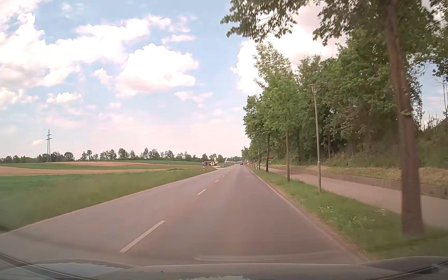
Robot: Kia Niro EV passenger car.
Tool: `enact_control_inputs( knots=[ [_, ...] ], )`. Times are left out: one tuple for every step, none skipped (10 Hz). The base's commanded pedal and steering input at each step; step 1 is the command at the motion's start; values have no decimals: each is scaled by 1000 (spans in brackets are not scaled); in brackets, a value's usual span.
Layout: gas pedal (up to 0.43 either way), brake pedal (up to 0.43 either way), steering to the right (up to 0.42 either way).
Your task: Follow the waypoints while adhering to traffic rules and regulations
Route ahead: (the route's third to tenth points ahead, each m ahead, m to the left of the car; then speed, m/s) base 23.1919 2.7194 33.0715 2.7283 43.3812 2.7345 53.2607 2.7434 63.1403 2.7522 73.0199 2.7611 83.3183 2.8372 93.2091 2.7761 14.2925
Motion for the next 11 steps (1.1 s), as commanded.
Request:
enact_control_inputs(
  knots=[
    [0, 18, -1],
    [0, 18, -1],
    [8, 18, 0],
    [8, 18, 0],
    [8, 18, -1],
    [8, 18, -3],
    [8, 18, -2],
    [8, 18, -2],
    [28, 18, -2],
    [28, 18, -2],
    [39, 18, -2]
  ],
)
